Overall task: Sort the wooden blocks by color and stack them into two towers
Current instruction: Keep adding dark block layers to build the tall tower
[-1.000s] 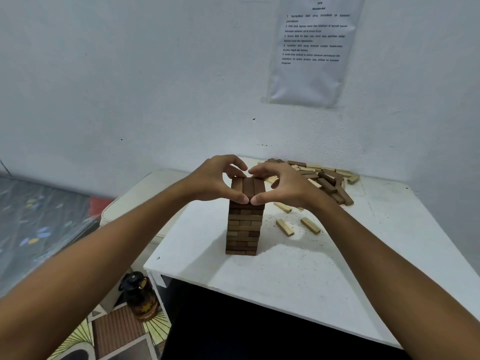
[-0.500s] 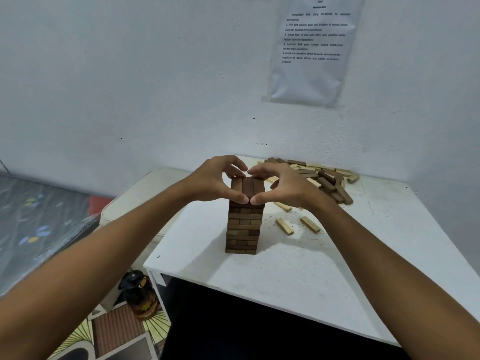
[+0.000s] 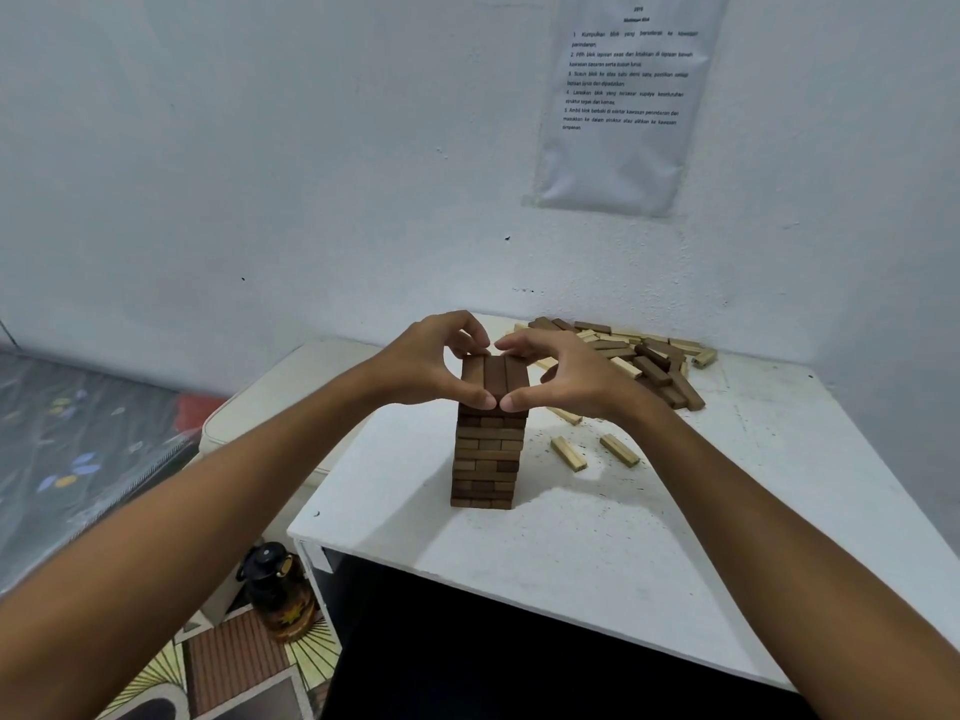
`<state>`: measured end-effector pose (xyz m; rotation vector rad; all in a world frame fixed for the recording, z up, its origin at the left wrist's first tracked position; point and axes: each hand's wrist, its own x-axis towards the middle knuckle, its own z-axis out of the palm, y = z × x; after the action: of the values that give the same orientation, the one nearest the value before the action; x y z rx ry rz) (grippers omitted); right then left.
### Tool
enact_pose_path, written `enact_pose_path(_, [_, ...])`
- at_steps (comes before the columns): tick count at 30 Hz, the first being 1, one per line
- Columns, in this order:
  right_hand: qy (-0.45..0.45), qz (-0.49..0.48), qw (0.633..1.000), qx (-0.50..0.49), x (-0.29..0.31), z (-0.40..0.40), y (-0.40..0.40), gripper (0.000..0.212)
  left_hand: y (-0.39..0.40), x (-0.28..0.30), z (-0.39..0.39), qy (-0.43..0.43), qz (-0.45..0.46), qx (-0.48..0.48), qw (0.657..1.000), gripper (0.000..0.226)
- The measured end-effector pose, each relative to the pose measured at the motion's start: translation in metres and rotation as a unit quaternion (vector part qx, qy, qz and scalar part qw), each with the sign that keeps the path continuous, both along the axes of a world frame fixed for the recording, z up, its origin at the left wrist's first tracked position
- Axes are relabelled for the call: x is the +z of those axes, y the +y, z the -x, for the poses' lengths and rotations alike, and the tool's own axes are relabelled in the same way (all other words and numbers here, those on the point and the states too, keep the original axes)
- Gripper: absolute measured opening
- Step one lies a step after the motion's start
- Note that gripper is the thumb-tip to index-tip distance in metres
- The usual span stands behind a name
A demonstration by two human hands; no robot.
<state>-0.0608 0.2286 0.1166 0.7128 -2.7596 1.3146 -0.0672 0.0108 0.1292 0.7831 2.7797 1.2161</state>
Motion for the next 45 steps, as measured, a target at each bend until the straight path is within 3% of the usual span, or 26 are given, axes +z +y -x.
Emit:
enact_pose_path(9, [-0.005,-0.009,1.0,0.0,0.001,-0.001,0.001,0.079,-0.001,0.001,-0.001,-0.006,-0.003,-0.003,1.0,0.077])
enact_pose_path(15, [-0.02,0.057,0.998,-0.007,0.005,-0.005,0.001,0.053,-0.005,0.001,-0.002,-0.004,-0.011,-0.002,1.0,0.081])
enact_pose_path(21, [-0.027,0.06,0.998,-0.02,0.002,-0.009,0.01,0.048,-0.014,-0.005,0.0,-0.003,-0.031,0.022,0.999,0.054])
enact_pose_path(31, [-0.011,0.029,0.999,-0.018,-0.001,-0.013,0.011,0.057,-0.015,-0.01,-0.002,-0.005,-0.028,0.005,1.0,0.065])
enact_pose_path(45, [-0.009,0.028,0.999,-0.019,0.0,-0.013,0.009,0.057,-0.014,-0.008,-0.005,0.0,-0.02,0.004,1.0,0.061])
